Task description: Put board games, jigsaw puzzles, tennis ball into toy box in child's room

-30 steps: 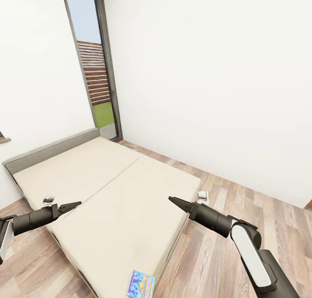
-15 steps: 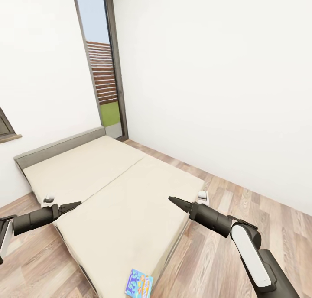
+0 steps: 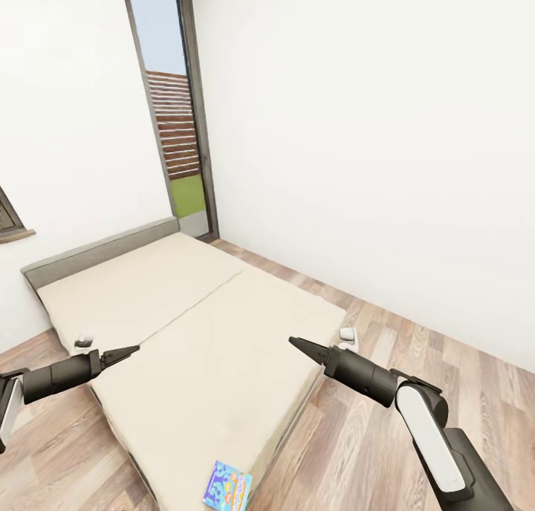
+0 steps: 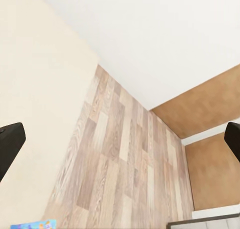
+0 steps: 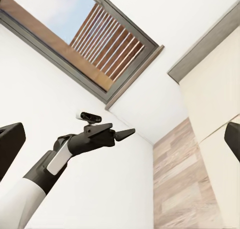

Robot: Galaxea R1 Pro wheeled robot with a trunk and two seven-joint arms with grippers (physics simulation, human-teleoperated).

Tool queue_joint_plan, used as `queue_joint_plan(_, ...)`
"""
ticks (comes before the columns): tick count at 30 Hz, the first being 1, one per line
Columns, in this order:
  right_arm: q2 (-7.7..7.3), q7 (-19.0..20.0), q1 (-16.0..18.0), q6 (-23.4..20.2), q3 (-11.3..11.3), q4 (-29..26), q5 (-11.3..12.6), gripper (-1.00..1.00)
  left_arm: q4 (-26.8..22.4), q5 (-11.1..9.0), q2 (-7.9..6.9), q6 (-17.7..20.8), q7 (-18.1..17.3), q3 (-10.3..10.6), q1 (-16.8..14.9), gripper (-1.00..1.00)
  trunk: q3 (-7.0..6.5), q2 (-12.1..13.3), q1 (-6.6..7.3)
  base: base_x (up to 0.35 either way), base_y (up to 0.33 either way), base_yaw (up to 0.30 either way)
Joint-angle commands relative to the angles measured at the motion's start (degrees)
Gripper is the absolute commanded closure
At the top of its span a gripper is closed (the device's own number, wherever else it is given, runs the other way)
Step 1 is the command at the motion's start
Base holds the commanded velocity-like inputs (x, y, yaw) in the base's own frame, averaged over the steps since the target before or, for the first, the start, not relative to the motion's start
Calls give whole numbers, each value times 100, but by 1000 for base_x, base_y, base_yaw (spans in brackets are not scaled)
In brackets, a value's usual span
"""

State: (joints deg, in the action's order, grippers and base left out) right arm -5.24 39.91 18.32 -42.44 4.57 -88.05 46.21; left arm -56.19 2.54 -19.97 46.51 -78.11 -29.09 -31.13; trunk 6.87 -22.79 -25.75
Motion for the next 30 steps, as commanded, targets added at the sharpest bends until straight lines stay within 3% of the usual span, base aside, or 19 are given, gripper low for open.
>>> queue_joint_plan(1, -4, -10, 5, -36, 1, -1, 37, -100, -3, 27, 2, 60, -37, -9, -7, -100, 13, -12, -4, 0, -107, 84)
queue_joint_plan(17, -4, -1, 5, -36, 6, -10, 39, -100, -4, 27, 2, 60, -37, -9, -7, -100, 13, -12, -4, 0, -19, 66)
queue_joint_plan(30, -4, -1, 5, -36, 9, -10, 39, -100, -3, 25, 2, 60, -37, -9, -7, -100, 13, -12, -4, 0, -150, 17)
